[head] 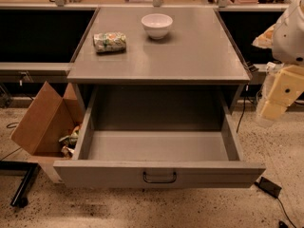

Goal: Close top drawer

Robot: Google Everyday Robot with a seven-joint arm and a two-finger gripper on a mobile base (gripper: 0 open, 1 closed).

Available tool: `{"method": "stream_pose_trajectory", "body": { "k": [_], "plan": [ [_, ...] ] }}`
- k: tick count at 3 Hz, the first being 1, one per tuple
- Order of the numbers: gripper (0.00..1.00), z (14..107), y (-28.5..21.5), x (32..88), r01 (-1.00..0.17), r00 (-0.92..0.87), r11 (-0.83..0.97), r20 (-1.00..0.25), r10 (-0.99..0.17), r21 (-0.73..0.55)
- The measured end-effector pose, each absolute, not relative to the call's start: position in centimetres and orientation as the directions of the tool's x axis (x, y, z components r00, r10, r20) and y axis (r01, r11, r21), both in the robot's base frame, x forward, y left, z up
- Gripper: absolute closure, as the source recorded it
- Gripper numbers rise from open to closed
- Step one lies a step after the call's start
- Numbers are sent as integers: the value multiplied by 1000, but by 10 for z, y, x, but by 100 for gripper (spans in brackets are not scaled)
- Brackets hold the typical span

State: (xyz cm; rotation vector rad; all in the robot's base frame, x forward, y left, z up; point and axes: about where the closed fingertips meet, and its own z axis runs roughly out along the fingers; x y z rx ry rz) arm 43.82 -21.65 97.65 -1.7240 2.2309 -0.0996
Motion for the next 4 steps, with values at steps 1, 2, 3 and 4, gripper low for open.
{"method": "stream_pose_trajectory", "body": {
  "k": [1, 2, 3, 4],
  "plan": [
    [0, 973, -215, 438, -932, -217, 265, -207, -954, -249],
    [0, 950, -210, 433, -942, -192, 238, -203, -960, -237],
    [0, 910, -194, 426, -964, -130, 169, -190, -973, -207],
    [0, 866, -182, 416, -978, -98, 128, -178, -979, -166]
  ]
}}
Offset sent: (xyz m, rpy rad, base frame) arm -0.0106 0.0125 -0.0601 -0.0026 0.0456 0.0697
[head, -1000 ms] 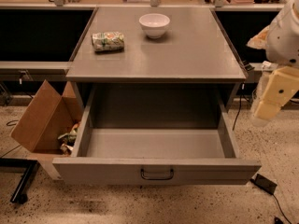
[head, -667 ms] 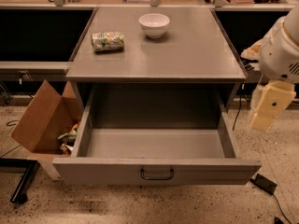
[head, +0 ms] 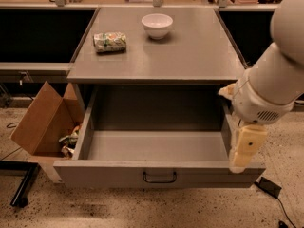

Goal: Close top drawer

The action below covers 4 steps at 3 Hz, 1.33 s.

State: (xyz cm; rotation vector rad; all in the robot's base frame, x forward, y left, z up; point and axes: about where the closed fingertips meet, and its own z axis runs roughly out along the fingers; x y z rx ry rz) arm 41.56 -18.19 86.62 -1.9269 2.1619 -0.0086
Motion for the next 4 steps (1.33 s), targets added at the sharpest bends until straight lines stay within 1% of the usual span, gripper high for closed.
{"method": "stream_pose_trajectory", "body": {
  "k": [1, 2, 3, 4],
  "plan": [
    [0, 835, -176, 406, -985, -90, 117, -198, -976, -130],
    [0, 831, -176, 405, -985, -89, 116, -198, -976, -125],
    [18, 820, -175, 399, -986, -75, 101, -189, -979, -133],
    [42, 788, -174, 383, -987, -45, 69, -164, -985, -142]
  ]
}}
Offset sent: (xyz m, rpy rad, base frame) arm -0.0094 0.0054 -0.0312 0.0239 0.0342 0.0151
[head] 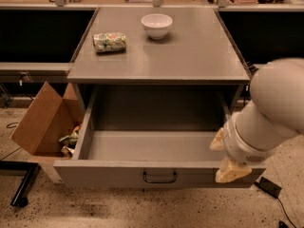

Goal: Close top drawer

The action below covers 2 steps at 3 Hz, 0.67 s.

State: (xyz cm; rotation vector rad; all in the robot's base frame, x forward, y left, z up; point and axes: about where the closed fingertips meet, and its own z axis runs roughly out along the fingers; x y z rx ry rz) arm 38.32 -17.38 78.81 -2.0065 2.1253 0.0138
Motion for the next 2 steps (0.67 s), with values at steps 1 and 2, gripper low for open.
{"method": "stream_pose_trajectory", "body": {
  "k": [1, 2],
  "plan": [
    [66, 741, -176, 359, -992, -36, 53, -145, -989, -113],
    [89, 692, -174, 346, -998, -28, 34, -115, -993, -55]
  ]
}}
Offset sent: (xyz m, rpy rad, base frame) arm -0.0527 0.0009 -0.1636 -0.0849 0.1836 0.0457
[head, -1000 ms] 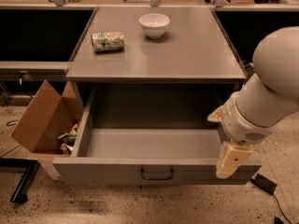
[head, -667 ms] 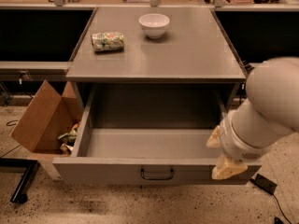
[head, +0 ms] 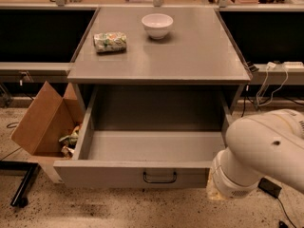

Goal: Close top drawer

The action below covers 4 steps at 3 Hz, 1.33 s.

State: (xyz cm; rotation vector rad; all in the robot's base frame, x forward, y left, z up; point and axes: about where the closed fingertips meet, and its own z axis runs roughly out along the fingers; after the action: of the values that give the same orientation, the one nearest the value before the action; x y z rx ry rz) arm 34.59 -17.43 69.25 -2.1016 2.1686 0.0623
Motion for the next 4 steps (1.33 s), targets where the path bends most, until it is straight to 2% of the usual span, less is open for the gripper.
{"method": "stream_pose_trajectory", "body": {
  "k": [1, 2, 3, 4],
  "plan": [
    [100, 656, -174, 347, -999, -33, 35, -94, -995, -17],
    [81, 654, -174, 347, -999, -36, 37, -93, -995, -14],
    [50, 654, -174, 347, -999, -36, 37, -93, -995, -14],
    [27, 654, -174, 347, -999, -36, 37, -93, -995, -14]
  ]
}}
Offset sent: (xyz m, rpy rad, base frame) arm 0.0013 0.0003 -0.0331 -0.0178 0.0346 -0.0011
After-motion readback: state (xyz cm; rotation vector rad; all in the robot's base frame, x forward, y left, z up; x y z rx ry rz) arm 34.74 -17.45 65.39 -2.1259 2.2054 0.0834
